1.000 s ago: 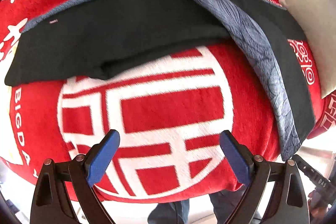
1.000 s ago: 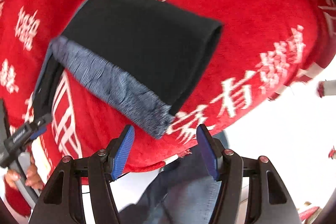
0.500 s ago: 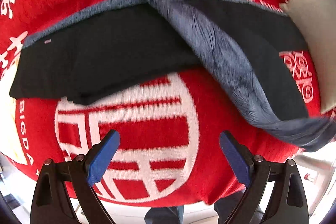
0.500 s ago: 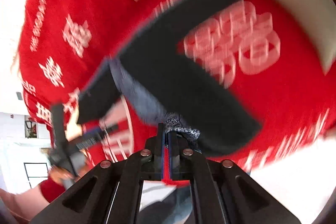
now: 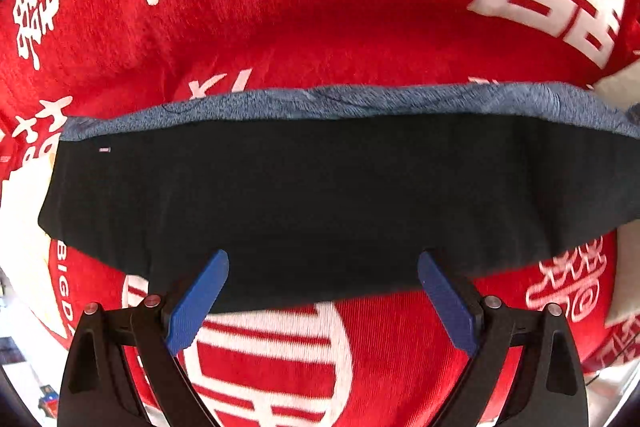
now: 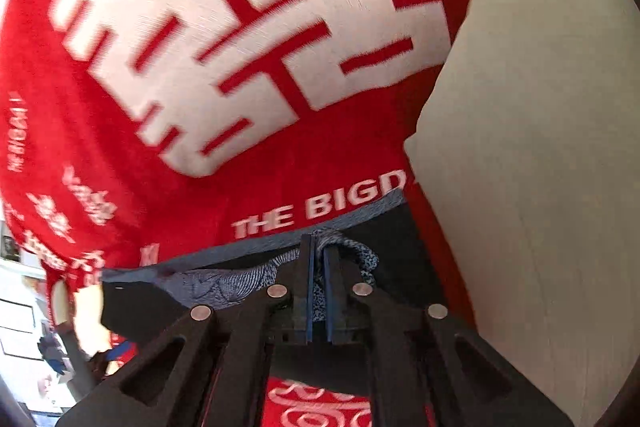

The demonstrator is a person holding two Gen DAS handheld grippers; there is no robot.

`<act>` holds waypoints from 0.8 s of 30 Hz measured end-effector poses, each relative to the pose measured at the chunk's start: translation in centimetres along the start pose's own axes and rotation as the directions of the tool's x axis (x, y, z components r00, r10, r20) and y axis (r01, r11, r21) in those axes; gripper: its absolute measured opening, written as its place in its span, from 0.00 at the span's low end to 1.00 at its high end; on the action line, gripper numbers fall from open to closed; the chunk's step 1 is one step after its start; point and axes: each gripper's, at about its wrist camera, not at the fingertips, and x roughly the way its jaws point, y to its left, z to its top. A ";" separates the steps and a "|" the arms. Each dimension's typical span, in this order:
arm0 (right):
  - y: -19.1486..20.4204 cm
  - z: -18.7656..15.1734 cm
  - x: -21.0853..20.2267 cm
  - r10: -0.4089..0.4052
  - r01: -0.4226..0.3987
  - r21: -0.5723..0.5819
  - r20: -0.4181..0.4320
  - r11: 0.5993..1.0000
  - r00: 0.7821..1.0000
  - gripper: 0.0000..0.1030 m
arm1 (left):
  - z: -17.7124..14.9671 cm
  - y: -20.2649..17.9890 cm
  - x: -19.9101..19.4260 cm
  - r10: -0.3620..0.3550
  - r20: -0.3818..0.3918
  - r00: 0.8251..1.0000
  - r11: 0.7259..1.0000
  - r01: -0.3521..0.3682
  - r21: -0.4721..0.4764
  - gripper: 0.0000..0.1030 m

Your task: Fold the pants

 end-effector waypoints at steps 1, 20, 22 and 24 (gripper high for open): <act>0.0 0.6 1.0 -0.039 0.038 -0.012 -0.022 0.999 0.999 0.10 | 0.3 0.0 0.2 0.005 -0.002 1.000 1.000 -0.005 -0.008 0.94; 9.6 -1.2 9.2 0.006 -0.123 -0.492 -0.232 0.862 0.973 0.50 | 3.4 -4.6 5.1 0.013 -0.029 0.999 1.000 -0.013 0.008 0.94; 12.0 -1.4 11.6 0.016 -0.182 -0.569 -0.285 0.802 0.958 0.50 | 3.0 -4.6 5.5 0.014 -0.036 0.999 1.000 -0.014 -0.001 0.94; 13.8 -1.9 14.0 -0.016 -0.214 -0.625 -0.341 0.750 0.940 0.50 | 2.8 -4.4 5.6 0.022 -0.033 0.999 1.000 -0.022 -0.007 0.94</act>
